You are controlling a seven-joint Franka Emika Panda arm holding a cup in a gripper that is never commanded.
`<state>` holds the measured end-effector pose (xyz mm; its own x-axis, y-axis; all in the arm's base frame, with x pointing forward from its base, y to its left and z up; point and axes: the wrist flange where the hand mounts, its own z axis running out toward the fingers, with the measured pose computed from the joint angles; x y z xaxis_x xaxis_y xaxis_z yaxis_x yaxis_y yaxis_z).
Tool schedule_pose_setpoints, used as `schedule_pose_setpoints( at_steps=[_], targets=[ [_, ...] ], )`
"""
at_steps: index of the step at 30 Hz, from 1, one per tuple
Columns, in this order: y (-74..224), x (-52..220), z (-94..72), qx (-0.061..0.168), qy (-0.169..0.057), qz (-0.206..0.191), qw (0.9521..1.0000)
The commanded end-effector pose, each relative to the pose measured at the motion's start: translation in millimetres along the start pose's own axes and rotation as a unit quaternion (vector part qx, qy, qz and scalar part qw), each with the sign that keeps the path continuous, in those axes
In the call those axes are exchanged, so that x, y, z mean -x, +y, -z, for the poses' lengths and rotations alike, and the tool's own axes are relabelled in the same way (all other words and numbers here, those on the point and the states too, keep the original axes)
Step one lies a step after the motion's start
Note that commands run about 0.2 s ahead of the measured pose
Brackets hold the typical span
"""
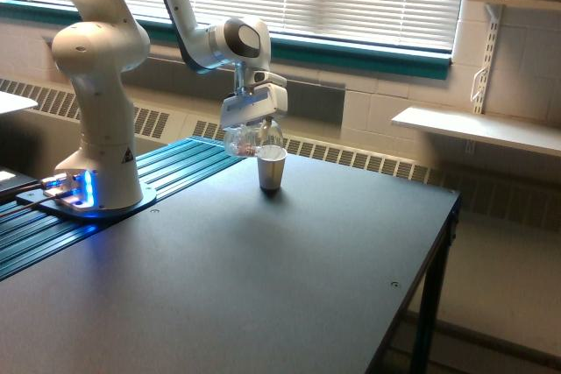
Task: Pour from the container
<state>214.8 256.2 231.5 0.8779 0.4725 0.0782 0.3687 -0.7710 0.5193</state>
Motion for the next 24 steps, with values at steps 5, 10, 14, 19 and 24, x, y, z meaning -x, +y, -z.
schedule_pose_setpoints(
  at_steps=[5, 10, 14, 19, 24],
  targets=[
    [-1.8, -3.9, 4.9, 0.025, 0.017, 0.022, 0.9993],
    [1.6, -6.2, 4.7, 0.040, 0.020, 0.020, 0.9988],
    [-0.8, -7.0, 6.4, 0.038, 0.021, 0.026, 0.9987],
    [-4.4, -6.4, 7.3, 0.039, 0.020, 0.031, 0.9986],
    [-8.6, -6.2, 10.8, 0.051, 0.030, 0.039, 0.9975]
  ],
)
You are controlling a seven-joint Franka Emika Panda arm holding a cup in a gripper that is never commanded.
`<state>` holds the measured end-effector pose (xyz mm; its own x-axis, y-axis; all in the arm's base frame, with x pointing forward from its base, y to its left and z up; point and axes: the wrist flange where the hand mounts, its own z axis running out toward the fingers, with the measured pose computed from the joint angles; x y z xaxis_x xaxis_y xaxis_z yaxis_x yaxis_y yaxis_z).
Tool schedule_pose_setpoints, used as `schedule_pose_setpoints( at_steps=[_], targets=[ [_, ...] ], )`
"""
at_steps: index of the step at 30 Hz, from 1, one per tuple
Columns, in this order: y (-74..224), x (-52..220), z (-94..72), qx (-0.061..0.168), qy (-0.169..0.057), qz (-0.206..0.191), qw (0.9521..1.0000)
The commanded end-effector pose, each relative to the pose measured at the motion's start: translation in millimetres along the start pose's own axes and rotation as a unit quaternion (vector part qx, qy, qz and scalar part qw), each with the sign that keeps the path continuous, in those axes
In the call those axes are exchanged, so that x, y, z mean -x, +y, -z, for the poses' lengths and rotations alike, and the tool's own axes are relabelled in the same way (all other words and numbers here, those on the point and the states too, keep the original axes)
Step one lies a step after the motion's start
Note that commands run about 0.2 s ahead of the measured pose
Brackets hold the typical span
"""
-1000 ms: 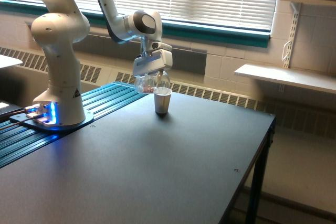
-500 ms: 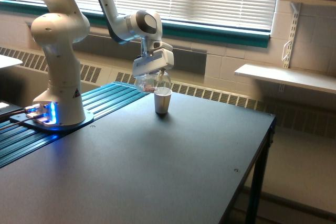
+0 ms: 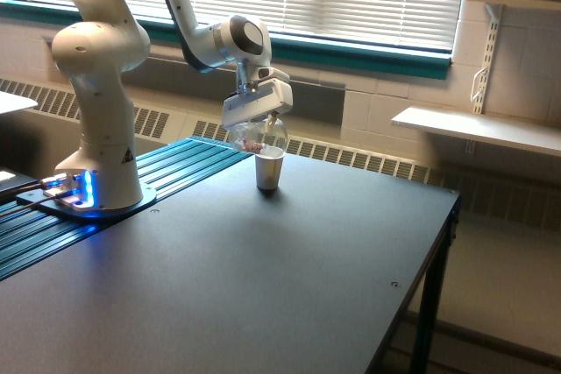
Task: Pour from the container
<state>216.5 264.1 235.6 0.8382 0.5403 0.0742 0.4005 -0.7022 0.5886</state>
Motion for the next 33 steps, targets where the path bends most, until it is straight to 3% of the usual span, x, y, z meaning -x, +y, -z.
schedule_pose_setpoints(
  at_steps=[1, 7, 18, 33],
  targets=[
    [-5.7, -0.7, 5.3, 0.016, 0.013, 0.011, 0.9997],
    [-12.4, 4.3, 7.3, 0.033, 0.027, 0.041, 0.9982],
    [-18.1, 4.9, 13.0, 0.044, 0.054, 0.069, 0.9952],
    [-13.2, -0.3, 3.8, 0.052, 0.039, 0.074, 0.9952]
  ],
)
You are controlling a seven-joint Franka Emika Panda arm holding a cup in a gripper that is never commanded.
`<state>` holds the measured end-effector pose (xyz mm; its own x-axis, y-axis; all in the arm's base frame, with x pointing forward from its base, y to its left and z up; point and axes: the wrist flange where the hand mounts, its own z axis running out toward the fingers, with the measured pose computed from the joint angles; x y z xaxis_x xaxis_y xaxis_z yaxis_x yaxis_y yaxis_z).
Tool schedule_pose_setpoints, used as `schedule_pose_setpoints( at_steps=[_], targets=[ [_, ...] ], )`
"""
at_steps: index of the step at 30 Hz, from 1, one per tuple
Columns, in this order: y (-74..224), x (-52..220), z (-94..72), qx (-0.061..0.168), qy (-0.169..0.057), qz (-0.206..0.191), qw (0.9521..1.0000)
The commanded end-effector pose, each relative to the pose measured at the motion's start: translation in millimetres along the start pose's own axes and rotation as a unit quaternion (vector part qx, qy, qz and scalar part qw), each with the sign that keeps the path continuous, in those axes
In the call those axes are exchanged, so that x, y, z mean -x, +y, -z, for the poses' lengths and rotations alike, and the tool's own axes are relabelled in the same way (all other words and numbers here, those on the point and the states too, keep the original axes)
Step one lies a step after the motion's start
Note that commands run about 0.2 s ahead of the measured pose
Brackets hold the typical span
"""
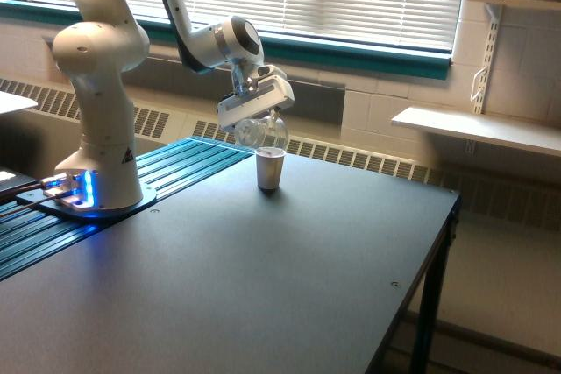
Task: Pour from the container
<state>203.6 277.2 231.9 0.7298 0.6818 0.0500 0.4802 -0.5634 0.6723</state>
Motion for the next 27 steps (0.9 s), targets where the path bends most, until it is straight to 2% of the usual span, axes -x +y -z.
schedule_pose_setpoints(
  at_steps=[1, 8, 12, 15, 18, 21, 23, 27],
  targets=[
    [3.8, -3.7, -5.5, 0.005, -0.009, -0.003, 0.9999],
    [5.5, -6.9, -10.6, 0.002, -0.012, -0.010, 0.9999],
    [7.7, -10.2, -12.3, 0.000, -0.001, -0.029, 0.9996],
    [12.7, -10.2, -16.3, 0.011, -0.001, -0.035, 0.9993],
    [13.6, -12.2, -16.2, -0.003, -0.001, -0.045, 0.9990],
    [11.3, -13.6, -13.1, -0.020, 0.012, -0.044, 0.9988],
    [11.5, -13.1, -12.0, -0.021, 0.017, -0.040, 0.9988],
    [13.0, -11.5, -9.9, -0.023, 0.013, -0.045, 0.9987]
  ],
)
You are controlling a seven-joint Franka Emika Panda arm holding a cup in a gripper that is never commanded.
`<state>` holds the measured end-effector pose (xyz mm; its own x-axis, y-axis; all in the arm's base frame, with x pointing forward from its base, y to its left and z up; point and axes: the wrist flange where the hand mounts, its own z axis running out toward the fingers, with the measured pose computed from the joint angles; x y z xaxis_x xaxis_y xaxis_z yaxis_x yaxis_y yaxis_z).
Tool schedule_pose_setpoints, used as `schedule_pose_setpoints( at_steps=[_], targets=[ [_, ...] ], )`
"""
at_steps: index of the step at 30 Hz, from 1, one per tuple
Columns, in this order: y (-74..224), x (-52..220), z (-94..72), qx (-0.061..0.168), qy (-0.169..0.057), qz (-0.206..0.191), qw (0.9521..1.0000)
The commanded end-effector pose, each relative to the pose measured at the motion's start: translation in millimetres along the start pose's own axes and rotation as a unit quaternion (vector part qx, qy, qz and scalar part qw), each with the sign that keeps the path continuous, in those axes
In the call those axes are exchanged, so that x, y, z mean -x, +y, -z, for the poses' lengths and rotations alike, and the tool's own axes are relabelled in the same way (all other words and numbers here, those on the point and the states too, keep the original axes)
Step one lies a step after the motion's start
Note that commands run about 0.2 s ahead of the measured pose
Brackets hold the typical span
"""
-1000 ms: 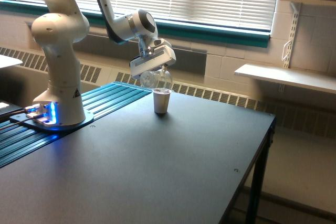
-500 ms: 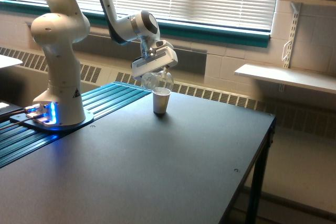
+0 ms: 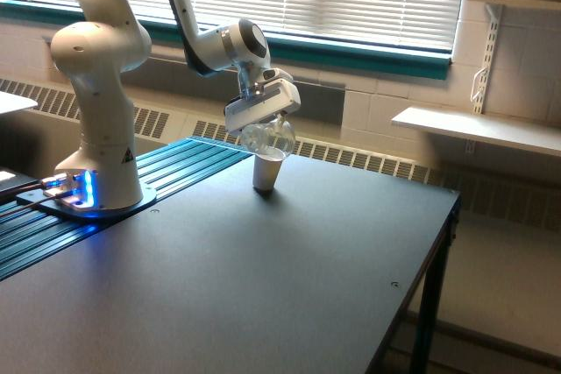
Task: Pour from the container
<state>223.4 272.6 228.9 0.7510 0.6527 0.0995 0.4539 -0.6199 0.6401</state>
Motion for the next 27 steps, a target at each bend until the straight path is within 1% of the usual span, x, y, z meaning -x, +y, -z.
schedule_pose_setpoints(
  at_steps=[1, 3, 6, 10, 11, 12, 15, 19, 21, 25, 27],
  targets=[
    [2.5, -0.4, 5.4, -0.007, 0.008, -0.015, 0.9998],
    [1.3, 0.7, 7.8, -0.017, 0.007, -0.014, 0.9997],
    [-1.1, 4.4, 11.0, -0.019, 0.010, -0.003, 0.9998],
    [-0.6, 5.8, 15.3, -0.021, 0.015, -0.010, 0.9996],
    [0.0, 5.0, 16.6, -0.027, 0.016, -0.016, 0.9994],
    [1.3, 4.6, 17.4, -0.027, 0.018, -0.022, 0.9992],
    [5.7, 3.8, 19.0, -0.028, 0.017, -0.034, 0.9989],
    [8.9, 5.5, 20.9, -0.025, 0.018, -0.034, 0.9989],
    [14.5, 4.5, 21.1, -0.018, 0.018, -0.050, 0.9984],
    [20.6, 4.9, 22.7, -0.017, 0.019, -0.061, 0.9978],
    [23.3, 6.6, 22.2, -0.013, 0.021, -0.062, 0.9978]
  ],
)
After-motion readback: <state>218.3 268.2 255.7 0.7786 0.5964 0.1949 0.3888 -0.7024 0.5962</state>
